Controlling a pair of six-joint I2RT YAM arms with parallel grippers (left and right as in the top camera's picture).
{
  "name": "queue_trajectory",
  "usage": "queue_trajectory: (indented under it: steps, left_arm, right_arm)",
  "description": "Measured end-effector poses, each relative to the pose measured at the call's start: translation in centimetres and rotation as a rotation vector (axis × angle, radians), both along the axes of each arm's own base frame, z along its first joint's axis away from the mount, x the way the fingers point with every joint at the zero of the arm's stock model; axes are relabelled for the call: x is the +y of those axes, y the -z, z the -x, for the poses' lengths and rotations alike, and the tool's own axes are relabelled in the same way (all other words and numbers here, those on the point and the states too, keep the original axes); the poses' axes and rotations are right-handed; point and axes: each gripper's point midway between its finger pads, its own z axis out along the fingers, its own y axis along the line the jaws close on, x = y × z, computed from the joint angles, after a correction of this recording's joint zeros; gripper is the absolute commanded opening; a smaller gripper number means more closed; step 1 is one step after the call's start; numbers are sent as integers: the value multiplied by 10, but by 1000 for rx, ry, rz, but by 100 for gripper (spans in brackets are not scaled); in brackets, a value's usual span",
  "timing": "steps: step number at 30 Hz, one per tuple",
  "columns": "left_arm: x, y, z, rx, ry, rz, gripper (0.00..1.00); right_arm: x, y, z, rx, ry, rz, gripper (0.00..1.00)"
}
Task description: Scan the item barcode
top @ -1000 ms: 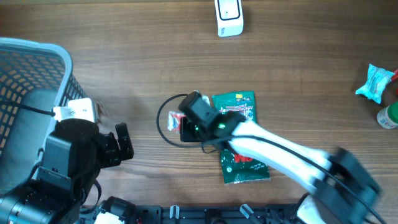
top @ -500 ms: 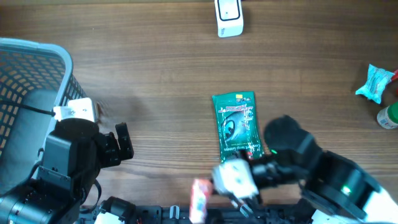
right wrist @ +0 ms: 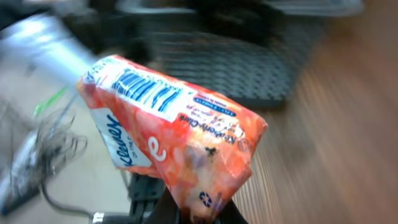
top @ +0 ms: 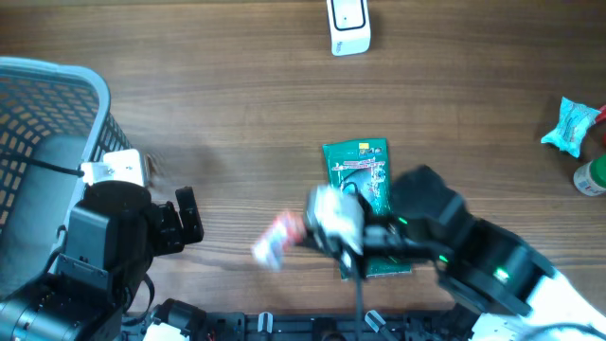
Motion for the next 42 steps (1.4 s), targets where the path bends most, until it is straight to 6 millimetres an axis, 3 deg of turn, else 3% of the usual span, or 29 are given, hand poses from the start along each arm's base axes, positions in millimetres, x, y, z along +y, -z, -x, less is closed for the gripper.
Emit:
queue_trajectory:
  steps: [2,5,10,11,12,13,15,16,19,21,23,25,26,27,31,33,38,42]
  left_arm:
    - [0,0,0,0,0,0,100]
    - [0,0,0,0,0,0,100]
    - [0,0,0,0,0,0,100]
    - [0,0,0,0,0,0,100]
    - [0,0,0,0,0,0,100]
    - [0,0,0,0,-1,0,100]
    - [0,0,0,0,0,0,100]
    - [0,0,0,0,0,0,100]
    - [0,0,0,0,0,0,100]
    - [0,0,0,0,0,0,100]
    - [0,0,0,0,0,0,100]
    - [0,0,0,0,0,0,100]
    - [0,0,0,0,0,0,100]
    - [0,0,0,0,0,0,100]
    - [0,0,0,0,0,0,100]
    - [0,0,0,0,0,0,100]
    - [0,0,0,0,0,0,100]
    - [0,0,0,0,0,0,100]
  right_arm:
    - [4,16,-33,139,192,25,4]
    - [-5,40,-79,314,445,38,4]
    - [-57,48,-139,504,789,-41,4]
    - [-71,49,-150,542,857,-67,13]
    - [-85,50,-161,585,924,-99,29]
    - [-95,51,-169,623,969,-122,35]
    - [-111,58,-183,737,1044,-173,34]
    - [-116,64,-188,793,1070,-187,31]
    - [-112,79,-188,975,1101,-210,6]
    - [-107,81,-189,1082,1120,-247,4]
    - [-101,82,-196,1172,1126,-299,5]
    - [-91,84,-210,1220,1108,-345,32]
    - [-88,91,-217,1230,1109,-344,46]
    - [-87,102,-222,1235,1118,-326,53]
    - [-93,152,-238,1199,1207,-213,58]
    - [-104,175,-256,1114,1286,-182,59]
    - [-107,183,-318,748,1260,-228,69]
    - [-113,208,-340,497,1258,-91,66]
